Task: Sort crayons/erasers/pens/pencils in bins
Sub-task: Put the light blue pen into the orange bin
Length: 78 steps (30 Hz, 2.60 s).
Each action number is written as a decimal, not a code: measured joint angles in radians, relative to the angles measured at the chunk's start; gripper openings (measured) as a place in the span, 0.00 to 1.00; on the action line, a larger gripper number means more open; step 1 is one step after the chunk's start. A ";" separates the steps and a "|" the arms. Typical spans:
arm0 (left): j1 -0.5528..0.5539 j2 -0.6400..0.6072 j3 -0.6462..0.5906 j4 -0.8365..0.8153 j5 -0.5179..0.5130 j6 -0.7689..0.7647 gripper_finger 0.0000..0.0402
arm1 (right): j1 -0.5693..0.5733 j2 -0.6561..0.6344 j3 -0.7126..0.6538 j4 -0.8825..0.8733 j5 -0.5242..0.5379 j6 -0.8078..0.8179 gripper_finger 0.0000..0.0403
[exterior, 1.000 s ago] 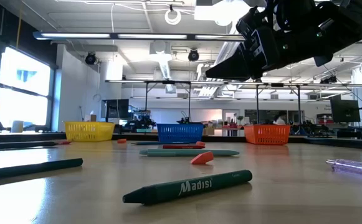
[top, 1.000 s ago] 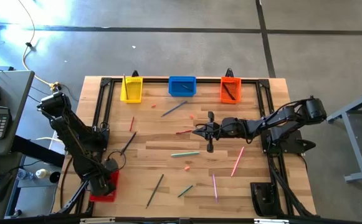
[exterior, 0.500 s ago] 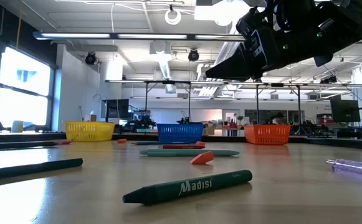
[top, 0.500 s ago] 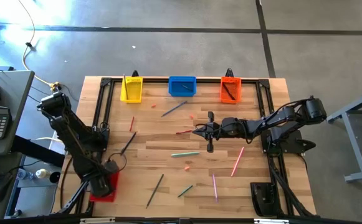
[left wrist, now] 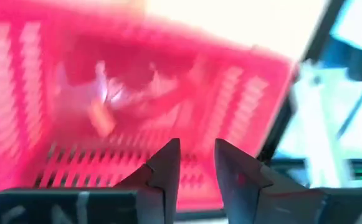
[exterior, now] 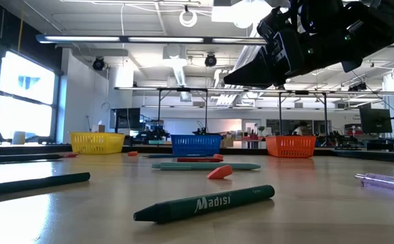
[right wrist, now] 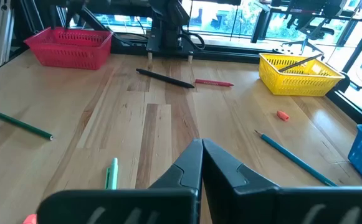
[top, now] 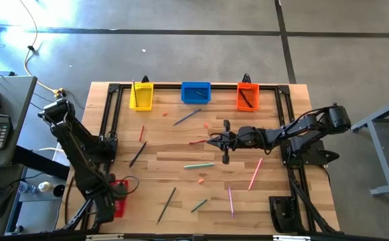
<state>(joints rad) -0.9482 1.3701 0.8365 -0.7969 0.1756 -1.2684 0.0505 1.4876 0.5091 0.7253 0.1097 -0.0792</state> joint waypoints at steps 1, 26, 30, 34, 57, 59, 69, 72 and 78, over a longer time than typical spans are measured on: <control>0.013 -0.002 0.000 0.025 -0.019 0.021 0.19 | 0.000 0.000 0.000 0.005 0.000 0.000 0.00; 0.553 0.067 -0.400 1.576 -0.617 1.043 0.00 | 0.102 0.000 0.000 0.156 0.078 0.120 0.00; 0.647 0.121 -0.447 1.708 -0.720 1.055 0.00 | 0.100 0.000 0.000 0.061 0.124 0.175 0.00; 0.720 0.184 -0.470 1.796 -0.697 1.062 0.00 | 0.099 0.000 0.000 -0.011 0.208 0.210 0.00; 0.903 0.359 -0.672 2.290 -0.675 1.090 0.00 | 0.127 0.004 0.360 -0.850 0.152 0.291 0.41; 0.921 0.359 -0.672 2.290 -0.677 1.089 0.00 | 0.141 0.026 0.360 -0.848 0.150 0.322 0.42; 0.983 0.359 -0.671 2.284 -0.627 1.137 0.00 | 0.179 0.224 0.360 -0.770 0.053 0.369 0.36; 0.994 0.359 -0.671 2.283 -0.624 1.149 0.00 | 0.166 0.268 0.360 -0.769 0.044 0.349 0.33; 1.003 0.359 -0.671 2.283 -0.623 1.141 0.00 | 0.159 0.320 0.361 -0.763 0.029 0.307 0.29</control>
<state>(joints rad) 0.0544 1.7294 0.1650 1.4857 -0.4475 -0.1272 0.2092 1.8074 0.8697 -0.0372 0.1390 0.2275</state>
